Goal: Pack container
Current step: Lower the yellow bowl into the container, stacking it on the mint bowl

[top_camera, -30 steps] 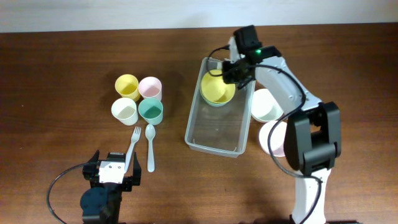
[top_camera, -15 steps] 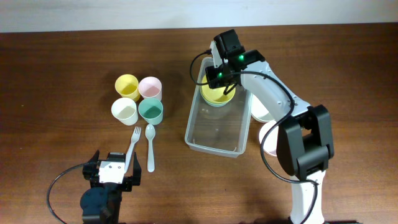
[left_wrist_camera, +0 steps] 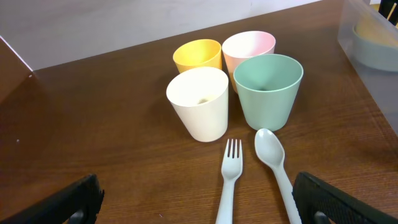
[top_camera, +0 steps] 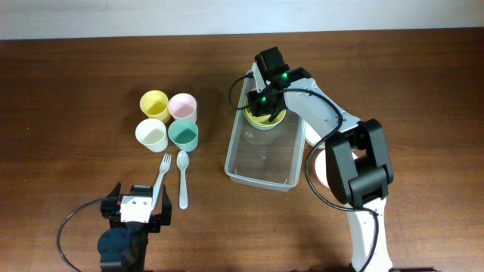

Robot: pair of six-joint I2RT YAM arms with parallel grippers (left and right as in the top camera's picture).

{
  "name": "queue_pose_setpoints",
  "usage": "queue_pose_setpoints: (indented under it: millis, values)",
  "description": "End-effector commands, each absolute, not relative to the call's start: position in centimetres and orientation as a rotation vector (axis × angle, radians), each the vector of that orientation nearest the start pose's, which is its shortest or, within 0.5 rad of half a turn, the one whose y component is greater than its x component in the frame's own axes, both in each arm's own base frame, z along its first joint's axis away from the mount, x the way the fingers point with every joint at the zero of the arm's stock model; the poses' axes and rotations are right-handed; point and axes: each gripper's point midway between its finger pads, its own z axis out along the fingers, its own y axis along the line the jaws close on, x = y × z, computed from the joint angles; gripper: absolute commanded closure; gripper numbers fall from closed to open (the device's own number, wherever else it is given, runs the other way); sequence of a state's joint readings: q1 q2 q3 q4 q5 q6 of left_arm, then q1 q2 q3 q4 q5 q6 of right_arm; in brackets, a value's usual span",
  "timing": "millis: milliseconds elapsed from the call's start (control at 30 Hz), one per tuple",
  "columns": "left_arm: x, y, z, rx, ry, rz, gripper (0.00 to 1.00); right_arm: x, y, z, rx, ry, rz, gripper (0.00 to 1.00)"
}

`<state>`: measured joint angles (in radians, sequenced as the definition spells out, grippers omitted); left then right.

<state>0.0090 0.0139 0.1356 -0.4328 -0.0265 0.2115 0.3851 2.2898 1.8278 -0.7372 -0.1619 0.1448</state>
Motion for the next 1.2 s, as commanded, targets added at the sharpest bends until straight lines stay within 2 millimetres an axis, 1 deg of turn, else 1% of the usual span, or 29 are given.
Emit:
queue_pose_setpoints:
  millis: [0, 33, 67, 100, 133, 167, 200, 233, 267, 333, 367, 433, 467, 633, 700, 733, 800, 900, 933, 1000, 1100, 1167]
  values:
    - [22.6, 0.5, 12.9, 0.165, 1.877, 0.154, 0.00, 48.1, 21.6, 3.3, -0.379, 2.776, 0.289, 0.79]
    - [22.6, 0.5, 12.9, 0.165, 1.877, 0.154, 0.00, 48.3, 21.4, 4.2, -0.374, 2.766, 0.271, 0.75]
    - [22.6, 0.5, 12.9, 0.165, 1.877, 0.154, 0.00, 48.3, 21.4, 4.8, -0.374, 2.760, 0.272, 0.73]
    - [22.6, 0.5, 12.9, 0.165, 1.877, 0.154, 0.00, 48.3, 21.4, 6.4, -0.373, 2.743, 0.278, 0.73]
    - [22.6, 0.5, 12.9, 0.165, 1.877, 0.154, 0.00, 48.3, 21.4, 7.5, -0.374, 2.731, 0.282, 0.73]
    - [22.6, 0.5, 12.9, 0.165, 1.877, 0.154, 0.00, 48.3, 21.6, 8.9, -0.376, 2.714, 0.290, 0.73]
    - [22.6, 0.5, 12.9, 0.165, 1.877, 0.154, 0.00, 48.0, 22.4, 11.8, -0.429, 2.670, 0.346, 0.84]
    - [22.6, 0.5, 12.9, 0.165, 1.877, 0.154, 0.00, 47.8, 22.7, 12.7, -0.439, 2.657, 0.365, 0.87]
    - [22.6, 0.5, 12.9, 0.164, 1.877, 0.155, 0.00, 47.5, 23.1, 14.4, -0.449, 2.638, 0.400, 0.90]
    - [22.6, 0.5, 12.9, 0.164, 1.877, 0.155, 0.00, 46.7, 23.9, 16.2, -0.471, 2.620, 0.448, 0.90]
    - [22.6, 0.5, 12.9, 0.164, 1.877, 0.155, 0.00, 46.4, 24.0, 16.5, -0.477, 2.621, 0.460, 0.90]
    - [22.6, 0.5, 12.9, 0.164, 1.877, 0.155, 0.00, 45.7, 24.3, 16.5, -0.490, 2.636, 0.472, 0.88]
    - [22.6, 0.5, 12.9, 0.164, 1.877, 0.155, 0.00, 45.5, 24.4, 16.2, -0.495, 2.650, 0.469, 0.85]
    - [22.6, 0.5, 12.9, 0.164, 1.877, 0.155, 0.00, 44.7, 25.3, 14.1, -0.527, 2.703, 0.465, 0.85]
    - [22.6, 0.5, 12.9, 0.165, 1.877, 0.154, 0.00, 44.4, 25.8, 13.3, -0.542, 2.719, 0.465, 0.86]
    - [22.6, 0.5, 12.9, 0.165, 1.877, 0.154, 0.00, 44.2, 26.1, 13.0, -0.553, 2.725, 0.465, 0.89]
    - [22.6, 0.5, 12.9, 0.164, 1.877, 0.155, 0.00, 43.8, 26.8, 12.2, -0.575, 2.741, 0.464, 0.90]
    - [22.6, 0.5, 12.9, 0.165, 1.877, 0.154, 0.00, 43.2, 27.6, 10.3, -0.605, 2.777, 0.454, 0.91]
    - [22.6, 0.5, 12.9, 0.165, 1.877, 0.154, 0.00, 43.0, 27.8, 9.7, -0.612, 2.788, 0.448, 0.93]
    - [22.6, 0.5, 12.9, 0.164, 1.877, 0.155, 0.00, 43.1, 27.5, 8.2, -0.600, 2.818, 0.407, 0.96]
    - [22.6, 0.5, 12.9, 0.165, 1.877, 0.154, 0.00, 43.3, 27.1, 7.7, -0.595, 2.826, 0.388, 0.96]
    - [22.6, 0.5, 12.9, 0.164, 1.877, 0.155, 0.00, 43.6, 27.0, 8.2, -0.594, 2.808, 0.378, 0.96]
